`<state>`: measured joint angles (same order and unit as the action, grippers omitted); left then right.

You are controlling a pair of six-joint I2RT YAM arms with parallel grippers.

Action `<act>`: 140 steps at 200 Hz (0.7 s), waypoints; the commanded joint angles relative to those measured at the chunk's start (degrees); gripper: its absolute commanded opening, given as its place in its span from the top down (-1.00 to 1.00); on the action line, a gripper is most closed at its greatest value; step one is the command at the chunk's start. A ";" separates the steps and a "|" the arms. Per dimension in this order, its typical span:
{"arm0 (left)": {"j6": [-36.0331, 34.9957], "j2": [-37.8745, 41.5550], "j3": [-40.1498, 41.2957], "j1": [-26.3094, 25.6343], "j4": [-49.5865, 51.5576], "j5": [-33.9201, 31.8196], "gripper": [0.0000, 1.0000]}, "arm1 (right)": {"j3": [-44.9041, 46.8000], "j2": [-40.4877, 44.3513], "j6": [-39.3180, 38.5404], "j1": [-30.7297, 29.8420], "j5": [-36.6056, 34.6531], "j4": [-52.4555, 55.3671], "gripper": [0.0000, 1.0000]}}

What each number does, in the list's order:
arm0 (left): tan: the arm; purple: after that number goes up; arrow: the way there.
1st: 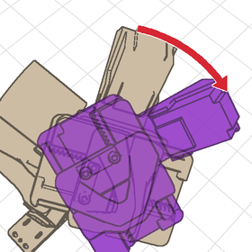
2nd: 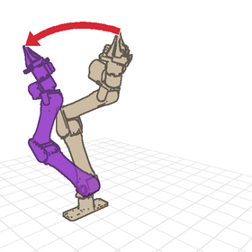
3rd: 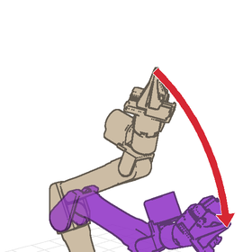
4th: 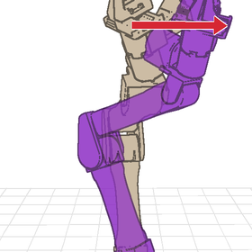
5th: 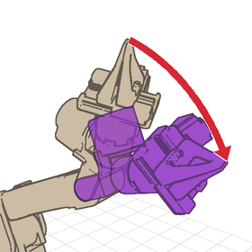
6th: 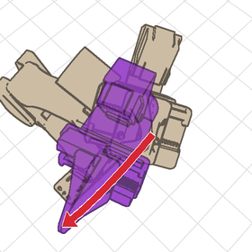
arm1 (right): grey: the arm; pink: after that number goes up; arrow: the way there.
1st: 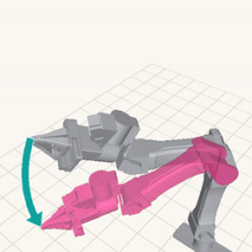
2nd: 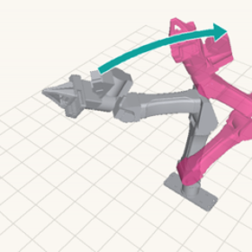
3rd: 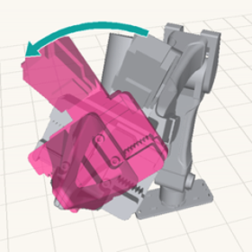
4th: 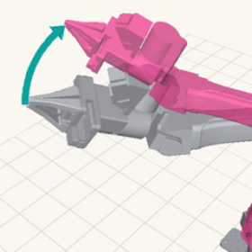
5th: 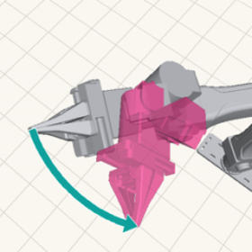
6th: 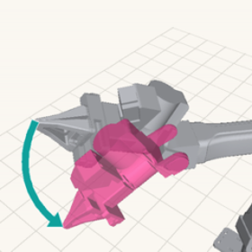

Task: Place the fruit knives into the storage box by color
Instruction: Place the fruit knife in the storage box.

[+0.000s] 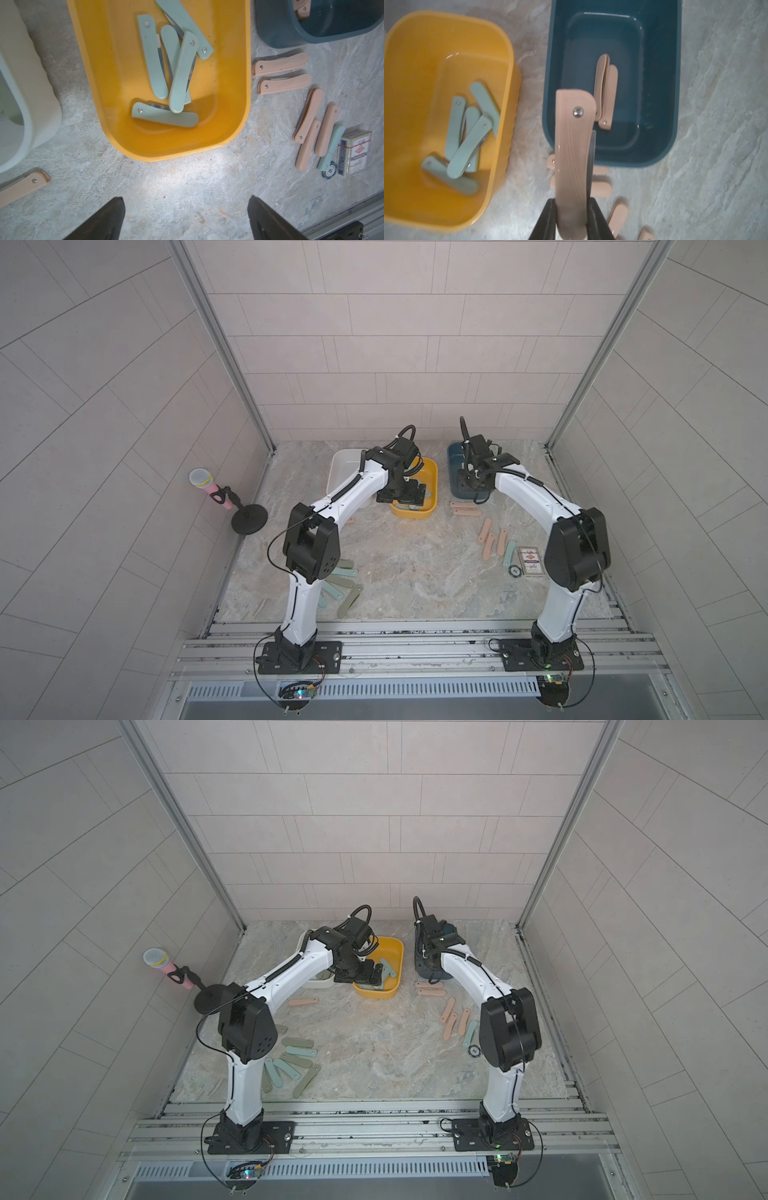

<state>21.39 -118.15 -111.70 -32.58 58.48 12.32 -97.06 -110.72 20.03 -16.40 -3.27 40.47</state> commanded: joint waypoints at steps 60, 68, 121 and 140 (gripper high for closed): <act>-1.22 -3.07 -4.18 0.13 2.27 0.91 -1.00 | -22.23 -16.90 -4.10 4.01 3.75 8.84 0.24; -1.25 -2.57 -3.84 0.04 2.13 1.12 -1.00 | -19.72 -14.95 -3.91 3.93 3.84 8.26 0.17; -0.65 4.31 2.20 -1.73 0.43 1.61 -1.00 | 7.07 9.05 0.82 1.52 -1.82 5.44 0.14; 0.26 8.13 9.66 -2.78 -2.29 2.33 -1.00 | 19.73 18.22 3.39 1.30 -2.98 4.18 0.21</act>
<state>21.06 -116.22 -108.42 -33.80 57.65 13.96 -88.36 -102.76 19.68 -14.55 -2.61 44.31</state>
